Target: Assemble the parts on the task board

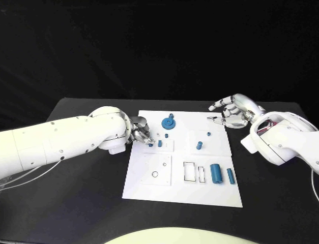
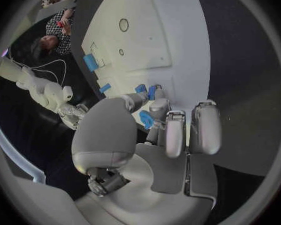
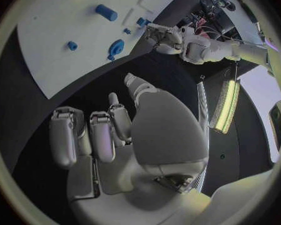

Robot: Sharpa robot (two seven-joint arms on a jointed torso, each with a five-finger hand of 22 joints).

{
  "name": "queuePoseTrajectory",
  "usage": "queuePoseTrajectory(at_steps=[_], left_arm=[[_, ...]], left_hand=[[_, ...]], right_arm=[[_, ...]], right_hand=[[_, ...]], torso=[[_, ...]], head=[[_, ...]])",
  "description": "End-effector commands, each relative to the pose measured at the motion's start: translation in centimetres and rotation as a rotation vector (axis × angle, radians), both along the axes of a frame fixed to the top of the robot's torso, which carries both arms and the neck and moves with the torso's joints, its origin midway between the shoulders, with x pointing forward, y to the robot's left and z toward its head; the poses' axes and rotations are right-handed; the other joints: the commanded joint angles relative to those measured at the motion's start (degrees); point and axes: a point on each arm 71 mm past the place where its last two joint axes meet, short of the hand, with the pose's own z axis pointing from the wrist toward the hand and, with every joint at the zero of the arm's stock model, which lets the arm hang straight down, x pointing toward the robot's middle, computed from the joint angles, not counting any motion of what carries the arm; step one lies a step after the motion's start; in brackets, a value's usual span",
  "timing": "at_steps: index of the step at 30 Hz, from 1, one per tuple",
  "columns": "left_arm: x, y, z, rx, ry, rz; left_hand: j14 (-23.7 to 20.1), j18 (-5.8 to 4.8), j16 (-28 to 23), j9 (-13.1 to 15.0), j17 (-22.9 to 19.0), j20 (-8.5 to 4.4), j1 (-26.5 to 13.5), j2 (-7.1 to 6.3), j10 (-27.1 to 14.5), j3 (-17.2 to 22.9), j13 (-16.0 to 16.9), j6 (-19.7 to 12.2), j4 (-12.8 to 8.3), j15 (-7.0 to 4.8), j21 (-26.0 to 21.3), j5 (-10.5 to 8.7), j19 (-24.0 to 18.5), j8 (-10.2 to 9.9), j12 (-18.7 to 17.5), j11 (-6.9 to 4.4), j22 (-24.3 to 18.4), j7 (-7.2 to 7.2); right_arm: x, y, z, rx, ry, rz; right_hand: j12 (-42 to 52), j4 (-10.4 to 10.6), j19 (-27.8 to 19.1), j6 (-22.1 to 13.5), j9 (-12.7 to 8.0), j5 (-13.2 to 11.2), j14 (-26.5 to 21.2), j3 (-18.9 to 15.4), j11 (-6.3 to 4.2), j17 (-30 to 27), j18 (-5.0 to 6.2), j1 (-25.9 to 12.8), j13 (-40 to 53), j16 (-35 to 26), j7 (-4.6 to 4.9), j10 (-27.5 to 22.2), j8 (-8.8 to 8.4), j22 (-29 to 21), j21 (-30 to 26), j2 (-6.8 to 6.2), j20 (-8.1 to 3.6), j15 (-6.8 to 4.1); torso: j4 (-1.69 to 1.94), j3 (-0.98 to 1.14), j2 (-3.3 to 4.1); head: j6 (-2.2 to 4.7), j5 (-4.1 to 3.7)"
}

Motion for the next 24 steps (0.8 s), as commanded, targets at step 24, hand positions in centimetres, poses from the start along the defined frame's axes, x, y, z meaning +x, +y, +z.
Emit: queuePoseTrajectory(at_steps=[24], left_arm=[[0.22,-0.28,-0.08,0.052,-0.017,-0.034]], left_hand=[[5.5,-0.93,0.0,2.4,13.7,-0.05,-0.1,0.63,0.6,8.6,0.1,0.7,-8.0,-0.36,0.4,0.16,0.5,0.2,0.2,-0.14,0.3,-0.81]], right_arm=[[-0.07,0.11,-0.10,-0.003,-0.001,0.015]], right_hand=[[-0.1,0.2,0.8,0.2,-0.1,0.6,4.2,0.6,-0.03,8.1,0.41,-0.5,3.0,-0.3,-0.13,-0.1,0.42,10.5,-0.2,-0.32,-0.10,-0.01]], torso=[[0.00,0.00,-0.03]], head=[[-0.25,-0.05]])
